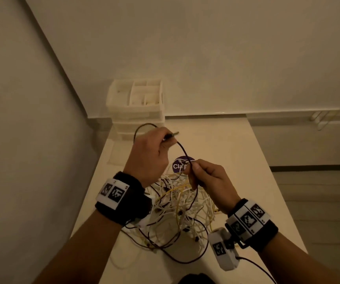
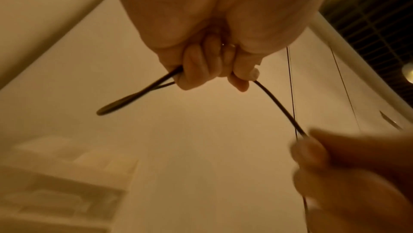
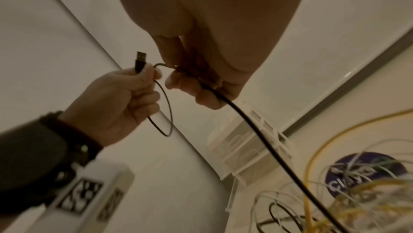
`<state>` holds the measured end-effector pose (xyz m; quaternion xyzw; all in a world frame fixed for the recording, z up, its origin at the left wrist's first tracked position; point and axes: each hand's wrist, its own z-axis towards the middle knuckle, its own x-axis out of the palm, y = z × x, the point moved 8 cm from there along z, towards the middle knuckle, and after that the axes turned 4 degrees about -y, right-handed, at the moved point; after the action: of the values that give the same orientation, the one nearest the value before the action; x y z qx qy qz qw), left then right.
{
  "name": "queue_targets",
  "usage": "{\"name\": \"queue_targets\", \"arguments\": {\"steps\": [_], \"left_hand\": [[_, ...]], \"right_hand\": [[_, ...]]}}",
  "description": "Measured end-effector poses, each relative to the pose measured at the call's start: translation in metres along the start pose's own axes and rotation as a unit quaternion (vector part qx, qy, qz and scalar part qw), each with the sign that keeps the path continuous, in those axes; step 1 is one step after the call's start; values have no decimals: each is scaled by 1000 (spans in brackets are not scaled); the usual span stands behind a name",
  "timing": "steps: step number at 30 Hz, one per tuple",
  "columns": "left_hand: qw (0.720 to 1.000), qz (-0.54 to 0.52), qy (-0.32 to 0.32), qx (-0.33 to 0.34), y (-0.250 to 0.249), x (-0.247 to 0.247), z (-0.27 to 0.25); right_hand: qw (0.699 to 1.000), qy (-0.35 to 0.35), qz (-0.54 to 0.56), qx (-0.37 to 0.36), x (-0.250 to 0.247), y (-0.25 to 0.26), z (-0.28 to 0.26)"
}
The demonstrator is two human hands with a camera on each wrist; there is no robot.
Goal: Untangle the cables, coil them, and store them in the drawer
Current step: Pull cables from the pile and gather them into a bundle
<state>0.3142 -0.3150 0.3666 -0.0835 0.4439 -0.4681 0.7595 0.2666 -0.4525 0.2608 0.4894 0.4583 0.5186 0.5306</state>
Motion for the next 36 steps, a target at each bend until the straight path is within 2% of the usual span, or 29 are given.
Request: {"name": "queue_targets", "arguments": {"steps": [5, 12, 14, 18, 20, 21, 23, 25, 26, 28, 32, 34, 36], "left_hand": [[995, 29, -93, 3, 9, -38, 20], [965, 22, -255, -63, 45, -79, 2], [959, 21, -275, -61, 44, -88, -1], [969, 29, -240, -54, 22, -87, -2], [979, 43, -197, -5, 7, -77, -6], [988, 41, -146, 20, 1, -63, -11], [999, 15, 9, 32, -3, -20, -27], [986, 55, 158, 12, 4, 28, -49], [974, 95, 205, 1, 12, 46, -58], [963, 149, 225, -21, 25, 63, -65], [967, 164, 193, -12, 34, 68, -58], [970, 154, 186, -20, 41, 64, -54], [979, 127, 159, -15, 38, 60, -51]], "right_hand": [[1000, -3, -4, 9, 10, -25, -8], [994, 29, -107, 15, 32, -57, 5], [994, 19, -106, 16, 32, -56, 8], [997, -23, -71, 11, 26, -49, 15], [999, -30, -35, 21, 22, -47, 15], [999, -25, -23, 27, 21, -48, 15], [999, -5, -14, 31, 20, -47, 13], [1000, 9, -23, 18, 21, -43, 14], [1000, 10, -23, 15, 22, -42, 14], [1000, 1, -8, 21, 20, -42, 14], [999, -6, 0, 38, 17, -51, 11], [999, 9, -31, 31, 19, -56, 10], [994, 24, -107, 15, 24, -60, 11]]}}
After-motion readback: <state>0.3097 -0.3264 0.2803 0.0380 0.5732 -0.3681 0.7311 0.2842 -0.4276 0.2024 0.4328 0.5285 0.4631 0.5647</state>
